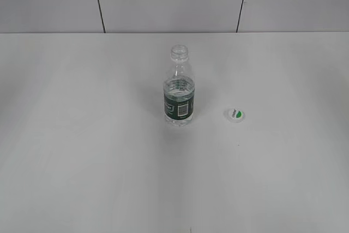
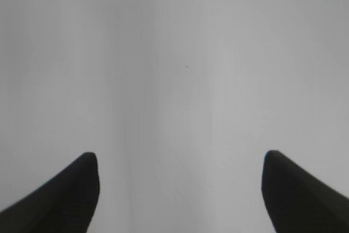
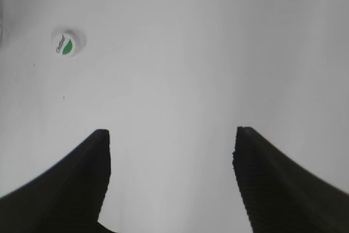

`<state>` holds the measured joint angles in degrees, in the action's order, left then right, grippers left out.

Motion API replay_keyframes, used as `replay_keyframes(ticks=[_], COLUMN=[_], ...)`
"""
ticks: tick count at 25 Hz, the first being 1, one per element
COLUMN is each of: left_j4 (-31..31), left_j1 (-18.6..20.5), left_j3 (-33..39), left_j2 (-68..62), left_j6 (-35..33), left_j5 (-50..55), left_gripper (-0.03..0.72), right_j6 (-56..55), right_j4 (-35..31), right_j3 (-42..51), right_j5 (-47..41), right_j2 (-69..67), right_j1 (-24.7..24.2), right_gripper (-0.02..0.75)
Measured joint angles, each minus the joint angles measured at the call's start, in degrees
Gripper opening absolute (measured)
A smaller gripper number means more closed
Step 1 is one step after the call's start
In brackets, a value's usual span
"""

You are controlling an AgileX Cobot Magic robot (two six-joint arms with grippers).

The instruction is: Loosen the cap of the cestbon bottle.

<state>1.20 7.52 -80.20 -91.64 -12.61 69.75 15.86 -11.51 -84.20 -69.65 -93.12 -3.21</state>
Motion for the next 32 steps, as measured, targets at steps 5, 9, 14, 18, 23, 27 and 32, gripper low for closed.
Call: replay_keyframes(ticks=[5,9,14,18,23,27,32], left_j4=[1.68,3.31,4.00,5.40,7.69,8.69,9.68], left_j1=[0.00,0.00,0.00,0.00,0.00,0.00,0.00], left_j3=[11.21,18.58,25.79,30.54,35.82,41.95,48.28], left_j2=[10.76,21.37,34.74,44.40,55.53,63.08,73.37], left_j6=[-0.37,-1.38,-1.66,-1.71,-1.82,-1.82,-1.82], left_j5=[0.04,0.19,0.24,0.04,-1.54,-2.09,-3.79], left_gripper=[0.552,0.551,0.551,0.551,0.551,0.551,0.551], right_j6=[1.73,2.19,2.23,2.23,4.90,8.43,8.92], right_j4=[-0.05,-0.05,-0.89,-6.06,-8.58,-8.79,-7.28], right_j3=[9.48,15.63,22.72,27.73,34.04,40.96,47.47], right_j5=[0.00,-0.02,-0.09,-0.20,-0.20,-0.20,0.96], right_j2=[10.27,19.48,30.56,38.29,43.97,50.04,59.01], right_j1=[0.00,0.00,0.00,0.00,1.00,3.23,3.40], right_gripper=[0.536,0.536,0.536,0.536,0.536,0.536,0.536])
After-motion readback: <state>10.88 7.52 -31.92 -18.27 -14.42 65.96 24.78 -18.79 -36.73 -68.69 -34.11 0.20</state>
